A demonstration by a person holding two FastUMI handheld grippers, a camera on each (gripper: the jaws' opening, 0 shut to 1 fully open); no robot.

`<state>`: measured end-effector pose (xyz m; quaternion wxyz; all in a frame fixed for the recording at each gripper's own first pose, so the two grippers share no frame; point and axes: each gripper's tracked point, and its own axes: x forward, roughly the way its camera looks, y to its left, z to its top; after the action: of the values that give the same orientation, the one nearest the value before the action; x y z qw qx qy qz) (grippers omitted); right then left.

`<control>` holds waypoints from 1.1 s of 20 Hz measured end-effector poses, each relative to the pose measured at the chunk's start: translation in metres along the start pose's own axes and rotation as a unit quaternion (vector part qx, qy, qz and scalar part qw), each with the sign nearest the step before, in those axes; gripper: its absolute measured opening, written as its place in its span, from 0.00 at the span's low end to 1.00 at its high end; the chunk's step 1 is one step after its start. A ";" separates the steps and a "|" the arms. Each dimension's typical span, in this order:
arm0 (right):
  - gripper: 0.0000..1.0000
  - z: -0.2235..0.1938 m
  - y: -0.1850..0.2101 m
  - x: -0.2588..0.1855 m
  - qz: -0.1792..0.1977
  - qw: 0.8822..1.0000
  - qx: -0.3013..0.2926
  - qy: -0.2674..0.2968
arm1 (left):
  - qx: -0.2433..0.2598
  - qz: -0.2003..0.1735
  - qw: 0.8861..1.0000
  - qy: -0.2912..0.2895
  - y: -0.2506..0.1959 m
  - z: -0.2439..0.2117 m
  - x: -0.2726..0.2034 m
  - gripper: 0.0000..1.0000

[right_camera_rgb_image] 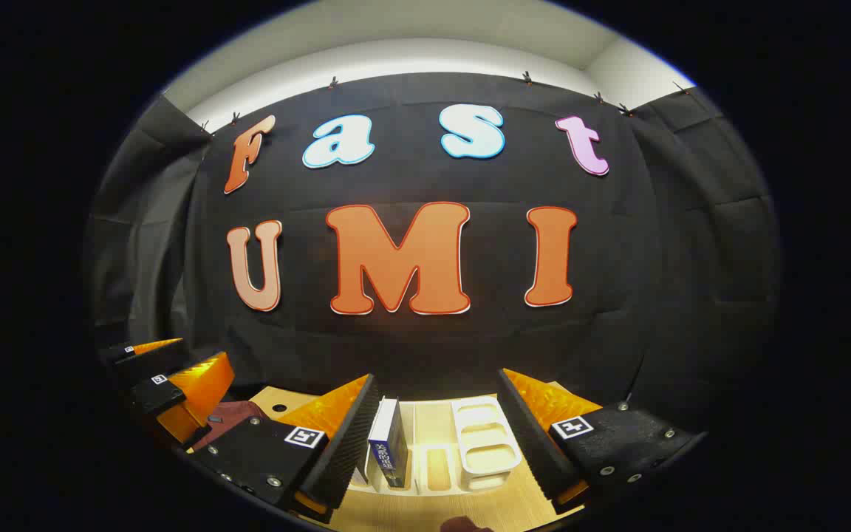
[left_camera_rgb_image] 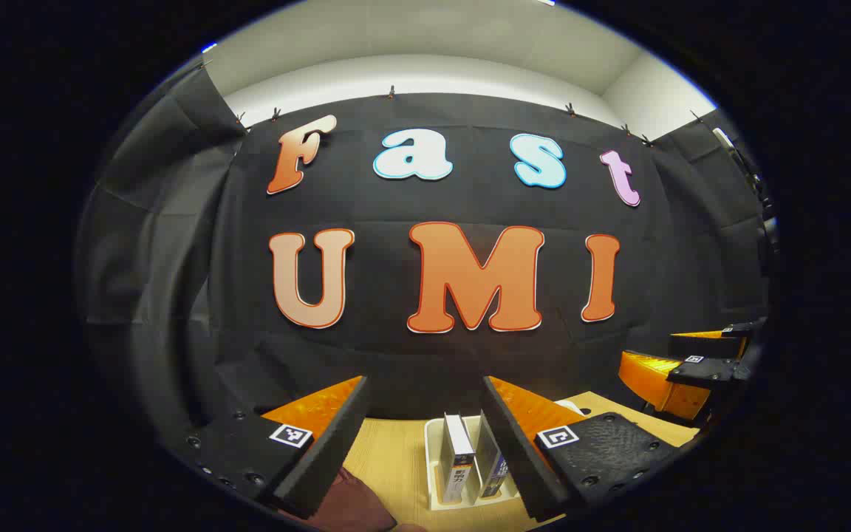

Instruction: Open the schoolbag, grab two books from the bookshelf and put them into the schoolbag.

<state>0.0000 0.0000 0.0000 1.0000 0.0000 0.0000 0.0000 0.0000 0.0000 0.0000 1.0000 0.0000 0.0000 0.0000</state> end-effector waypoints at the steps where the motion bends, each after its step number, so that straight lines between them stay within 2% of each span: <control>1: 0.95 -0.001 0.000 0.001 0.001 1.000 -0.001 0.000 | -0.005 0.005 1.000 0.000 0.001 -0.003 0.001 0.95; 6: 0.95 -0.002 0.006 0.007 0.017 1.000 -0.003 0.004 | -0.014 0.037 0.999 -0.001 0.014 -0.005 0.002 0.95; 14: 0.95 -0.009 0.017 0.010 0.034 0.999 -0.003 0.010 | -0.021 0.042 0.999 -0.013 0.018 -0.003 0.002 0.94; 22: 0.96 -0.015 0.018 0.010 0.030 0.999 -0.001 0.018 | -0.018 0.039 0.999 -0.017 0.018 -0.002 0.000 0.95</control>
<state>0.0097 0.0175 -0.0148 0.9994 -0.0012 0.0180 0.0296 -0.0003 0.0176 -0.0017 0.9989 -0.0178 -0.0165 0.0392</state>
